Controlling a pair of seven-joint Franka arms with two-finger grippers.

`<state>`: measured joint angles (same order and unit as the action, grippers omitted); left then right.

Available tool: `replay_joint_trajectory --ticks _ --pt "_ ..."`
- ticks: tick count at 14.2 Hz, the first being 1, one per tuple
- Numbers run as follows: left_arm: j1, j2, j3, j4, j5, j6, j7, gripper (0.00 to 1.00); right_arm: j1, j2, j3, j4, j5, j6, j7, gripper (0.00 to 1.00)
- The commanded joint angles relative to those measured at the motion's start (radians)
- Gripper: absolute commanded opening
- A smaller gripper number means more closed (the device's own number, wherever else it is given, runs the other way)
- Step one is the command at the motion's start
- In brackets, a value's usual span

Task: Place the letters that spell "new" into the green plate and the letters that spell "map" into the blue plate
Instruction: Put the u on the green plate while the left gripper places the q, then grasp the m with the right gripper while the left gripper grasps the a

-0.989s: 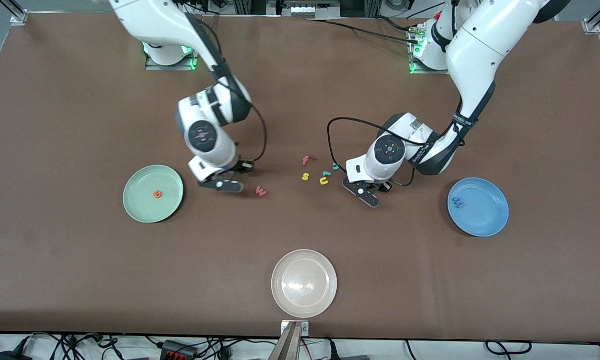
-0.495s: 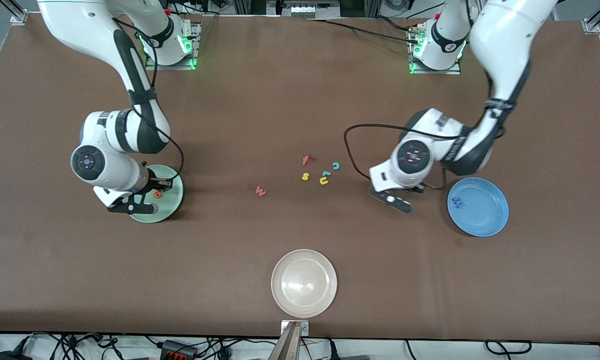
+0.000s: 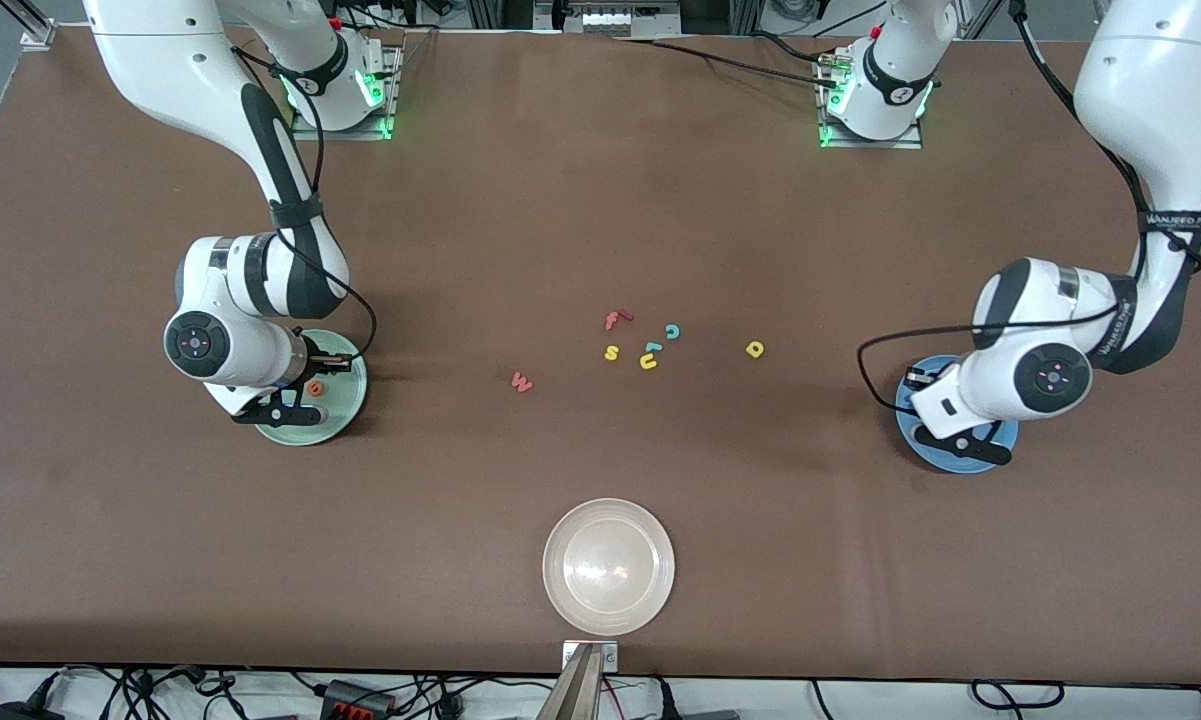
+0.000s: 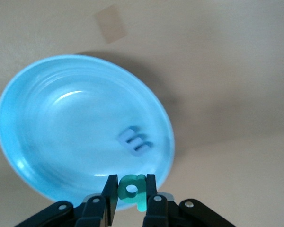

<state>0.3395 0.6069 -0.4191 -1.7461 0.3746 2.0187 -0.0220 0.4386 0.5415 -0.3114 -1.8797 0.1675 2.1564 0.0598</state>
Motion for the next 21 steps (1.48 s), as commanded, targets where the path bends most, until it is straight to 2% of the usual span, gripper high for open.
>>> replay_joint_trajectory --ticks 1,2,3,4,6,8,10,13,15,17,18,20,21 --pt "0.078 0.059 -0.018 -0.024 0.027 0.072 -0.003 0.24 -0.015 0.008 0.003 0.016 -0.003 0.011 -0.020 0.21" --pt "0.078 0.057 -0.018 -0.026 0.027 0.071 -0.003 0.42 -0.015 0.011 0.003 0.019 0.004 0.016 -0.002 0.75" --pt "0.078 0.050 -0.020 -0.026 0.029 0.066 -0.001 0.79 -0.017 0.012 0.003 0.033 0.001 0.016 -0.003 1.00" --pt "0.078 0.044 -0.024 -0.026 0.027 0.061 0.008 1.00 -0.015 0.015 0.003 0.069 0.001 0.008 -0.009 1.00" --pt "0.075 0.024 -0.039 -0.018 0.027 0.019 0.013 1.00 -0.005 0.014 0.005 0.112 0.001 0.005 -0.020 1.00" --pt "0.072 -0.007 -0.128 -0.012 0.026 -0.056 -0.006 1.00 0.015 0.021 0.015 0.135 0.009 0.013 -0.020 1.00" --pt "0.072 -0.012 -0.214 -0.007 0.026 -0.095 -0.077 1.00 0.025 0.057 0.086 0.209 0.020 0.017 -0.011 1.00" --pt "0.035 -0.003 -0.273 -0.032 0.029 -0.088 -0.206 1.00 0.029 0.132 0.182 0.310 0.033 0.020 -0.021 1.00" --pt "-0.057 -0.004 -0.273 -0.090 0.053 -0.025 -0.200 1.00 0.060 0.173 0.231 0.346 -0.002 0.022 -0.154 1.00" --pt "-0.138 0.001 -0.273 -0.171 0.218 0.107 -0.202 1.00 0.083 0.175 0.233 0.346 -0.002 0.026 -0.311 1.00" --pt "-0.145 0.008 -0.273 -0.203 0.268 0.170 -0.203 1.00 0.095 0.175 0.235 0.344 -0.002 0.020 -0.366 1.00" --pt "-0.137 0.016 -0.273 -0.236 0.285 0.247 -0.203 1.00 0.129 0.176 0.235 0.344 -0.002 0.028 -0.405 1.00" --pt "-0.148 0.020 -0.273 -0.236 0.285 0.248 -0.203 1.00 0.146 0.179 0.235 0.344 -0.008 0.034 -0.406 0.89"
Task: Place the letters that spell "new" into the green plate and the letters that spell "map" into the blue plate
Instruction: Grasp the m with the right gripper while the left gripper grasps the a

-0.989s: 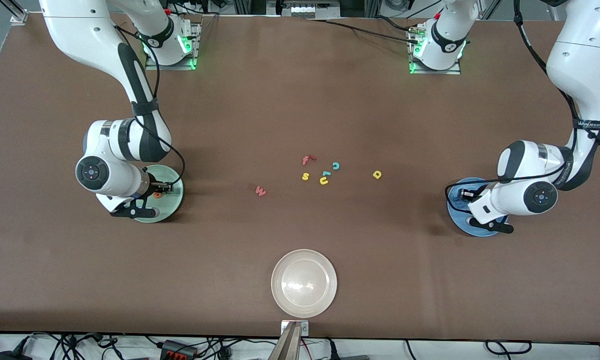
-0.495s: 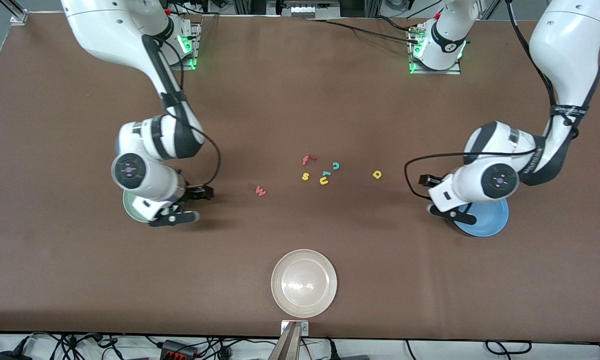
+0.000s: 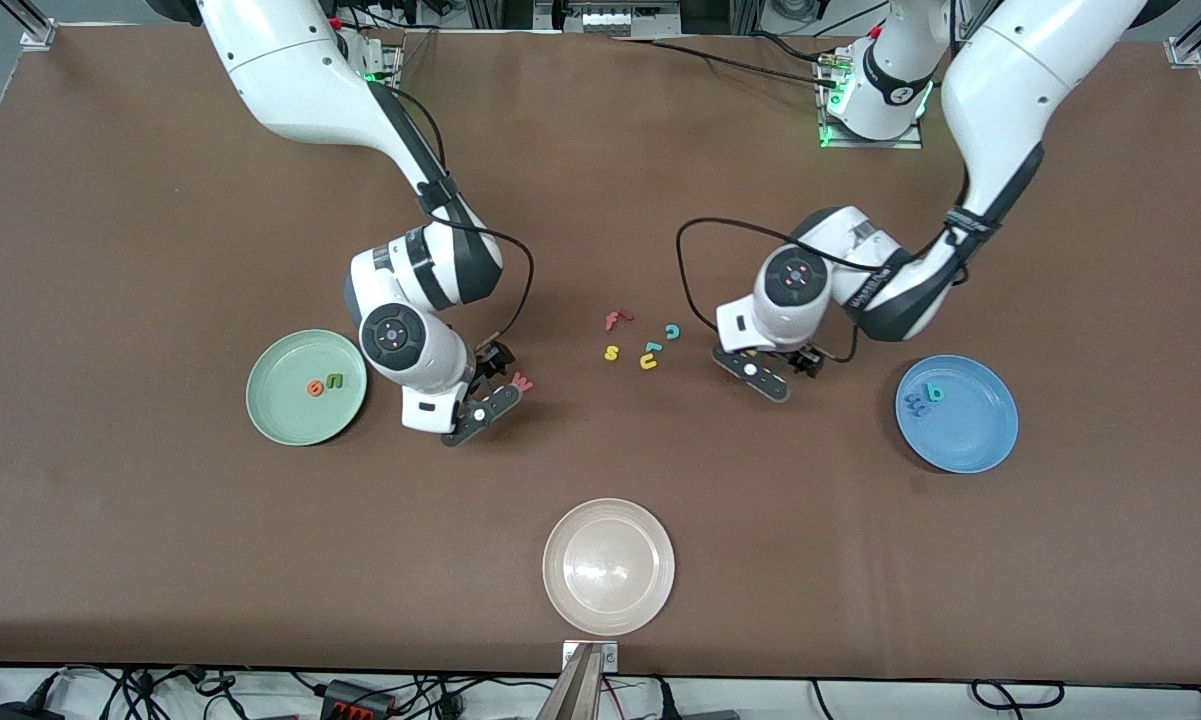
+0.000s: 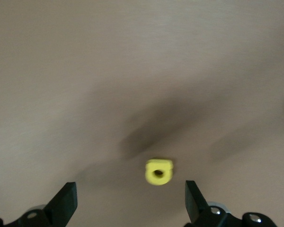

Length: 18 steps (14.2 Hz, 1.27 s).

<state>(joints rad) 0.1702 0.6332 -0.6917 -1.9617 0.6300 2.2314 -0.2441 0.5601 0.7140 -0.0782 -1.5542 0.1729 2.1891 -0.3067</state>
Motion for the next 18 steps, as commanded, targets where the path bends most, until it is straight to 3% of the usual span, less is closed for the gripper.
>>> replay_joint_trajectory --ticks 1,5,6,8,10,11,14,16,18 --pt "0.017 -0.003 0.000 -0.020 0.031 0.037 0.017 1.00 0.032 0.016 0.000 0.019 -0.018 0.009 -0.045 0.81" --pt "0.017 0.048 0.003 -0.020 0.033 0.093 0.014 1.00 0.055 0.064 0.002 0.019 -0.092 0.089 -0.066 0.78" --pt "0.015 0.048 0.003 -0.020 0.033 0.093 0.011 0.92 0.067 0.071 0.000 0.019 -0.093 0.093 -0.066 0.78" --pt "0.015 0.046 0.003 -0.020 0.031 0.085 0.005 0.52 0.075 0.084 0.001 0.020 -0.092 0.095 -0.061 0.78" --pt "0.025 0.048 0.003 -0.022 0.033 0.080 0.009 0.26 0.075 0.085 0.002 0.022 -0.090 0.109 -0.057 0.78" --pt "0.020 0.046 0.003 -0.022 0.033 0.080 0.008 0.19 0.078 0.085 0.002 0.020 -0.092 0.110 -0.057 0.78" --pt "0.026 0.048 0.006 -0.022 0.031 0.080 0.008 0.05 0.086 0.096 0.000 0.020 -0.092 0.135 -0.058 0.71" --pt "0.038 0.030 0.003 -0.017 0.031 0.050 0.006 0.03 0.090 0.101 0.002 0.022 -0.092 0.136 -0.058 0.57" --pt "0.070 -0.042 -0.002 0.018 0.031 -0.057 0.019 0.03 0.092 0.101 0.002 0.020 -0.092 0.136 -0.063 0.57"
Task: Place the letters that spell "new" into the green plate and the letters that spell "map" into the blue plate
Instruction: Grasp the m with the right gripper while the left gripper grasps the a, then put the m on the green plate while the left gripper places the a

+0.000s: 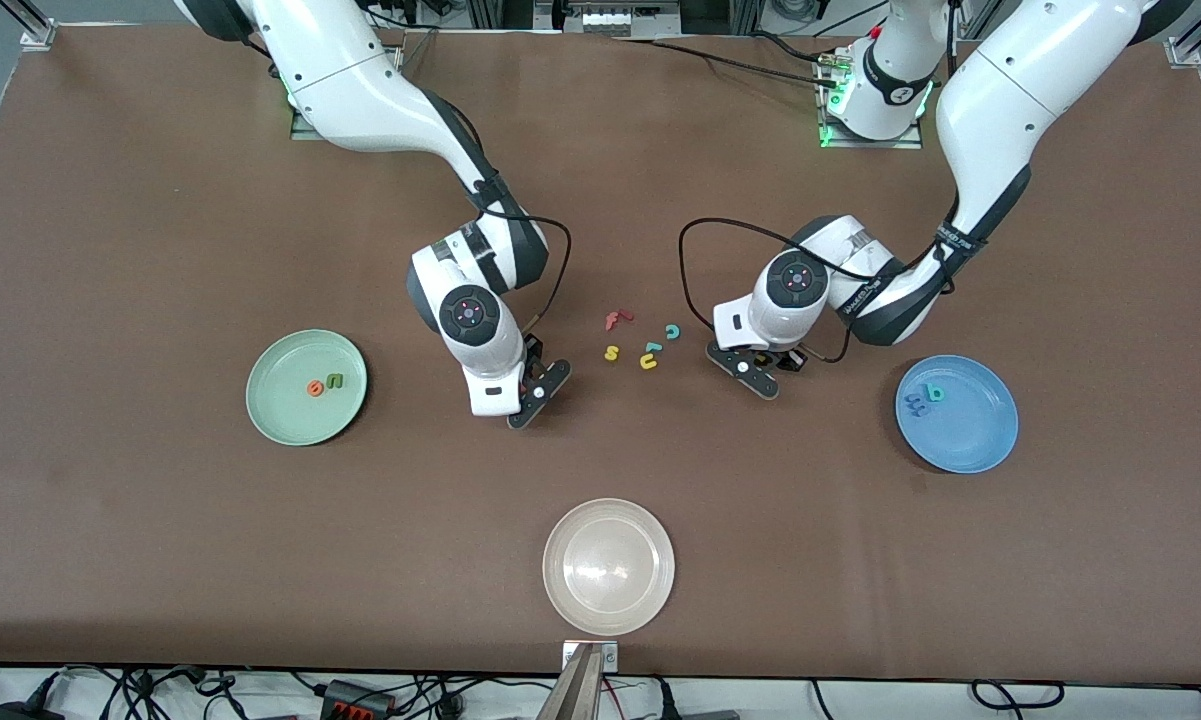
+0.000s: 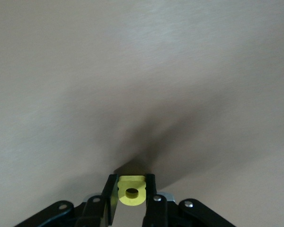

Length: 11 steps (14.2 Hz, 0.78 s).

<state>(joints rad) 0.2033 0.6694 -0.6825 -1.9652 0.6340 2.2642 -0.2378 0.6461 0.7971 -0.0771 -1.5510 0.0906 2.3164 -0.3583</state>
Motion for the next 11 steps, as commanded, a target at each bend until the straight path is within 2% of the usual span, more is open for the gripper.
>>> replay_joint_trajectory --ticks 1,2,5,8,11 --pt "0.051 -0.108 -0.012 0.034 0.027 -0.141 0.014 0.04 0.009 0.017 0.000 0.019 -0.011 0.009 -0.013 0.53" --pt "0.074 -0.126 -0.012 0.052 0.026 -0.179 0.015 0.04 0.010 0.017 0.000 0.019 -0.009 0.009 -0.013 0.48" --pt "0.152 -0.126 -0.012 0.142 0.024 -0.276 0.165 0.03 0.009 0.016 -0.001 0.019 -0.011 0.008 -0.013 0.20" --pt "0.272 -0.097 -0.009 0.177 0.016 -0.276 0.354 0.04 0.000 0.013 -0.003 0.017 -0.012 0.000 -0.010 0.10" --pt "0.376 -0.013 -0.003 0.172 0.024 -0.214 0.383 0.05 -0.045 -0.009 -0.027 0.008 -0.014 -0.040 -0.011 0.06"
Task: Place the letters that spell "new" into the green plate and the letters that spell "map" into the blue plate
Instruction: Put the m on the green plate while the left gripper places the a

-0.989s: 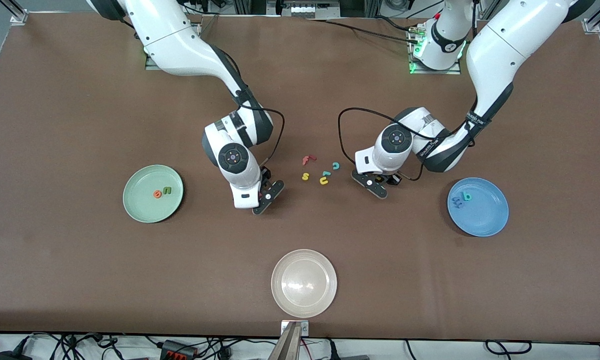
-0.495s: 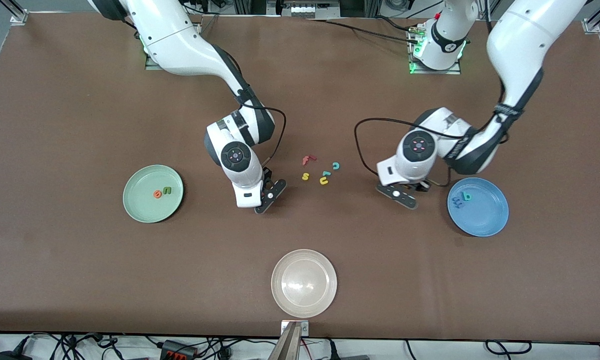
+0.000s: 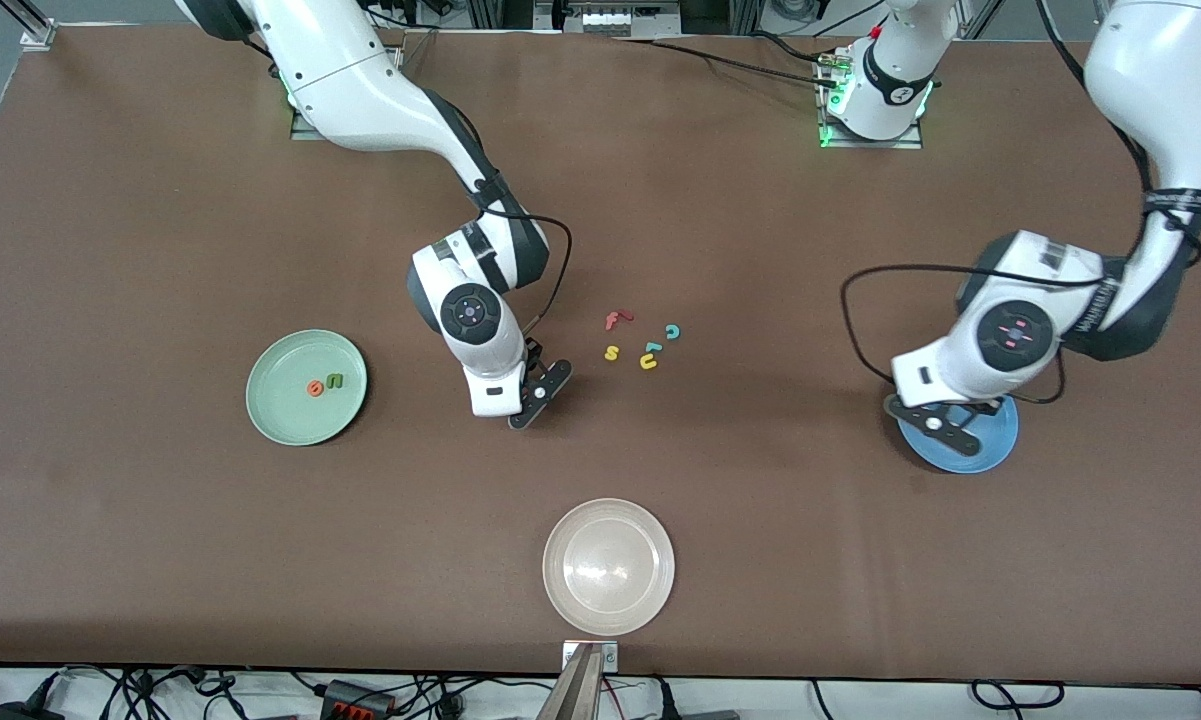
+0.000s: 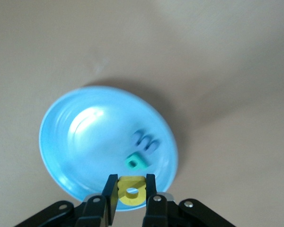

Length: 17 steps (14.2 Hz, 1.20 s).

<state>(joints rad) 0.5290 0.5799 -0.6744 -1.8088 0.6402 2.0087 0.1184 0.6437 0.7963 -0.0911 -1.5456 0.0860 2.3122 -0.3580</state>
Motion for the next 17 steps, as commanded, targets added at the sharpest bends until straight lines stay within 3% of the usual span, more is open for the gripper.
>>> replay_joint_trajectory --ticks 1,8,9,11,15,17 --pt "0.086 0.102 -0.011 0.011 0.016 0.088 0.046 0.05 -0.071 -0.023 -0.016 0.002 -0.011 -0.100 -0.013 0.06" --pt "0.117 0.129 -0.007 0.020 0.022 0.137 0.090 0.20 -0.087 -0.132 -0.269 0.001 -0.011 -0.422 -0.004 0.06" --pt "0.117 0.127 -0.008 0.022 0.027 0.137 0.090 0.30 -0.087 -0.140 -0.295 -0.013 -0.011 -0.441 -0.016 0.06" --pt "0.118 0.123 -0.010 0.035 0.051 0.133 0.095 1.00 -0.107 -0.167 -0.311 -0.086 -0.011 -0.436 -0.018 0.06" --pt "0.115 0.078 -0.021 0.077 0.050 0.104 0.133 1.00 -0.165 -0.175 -0.309 -0.152 -0.008 -0.407 -0.018 0.07" --pt "0.109 0.052 -0.056 0.127 0.039 -0.005 0.133 1.00 -0.174 -0.161 -0.308 -0.165 0.000 -0.386 -0.015 0.14"
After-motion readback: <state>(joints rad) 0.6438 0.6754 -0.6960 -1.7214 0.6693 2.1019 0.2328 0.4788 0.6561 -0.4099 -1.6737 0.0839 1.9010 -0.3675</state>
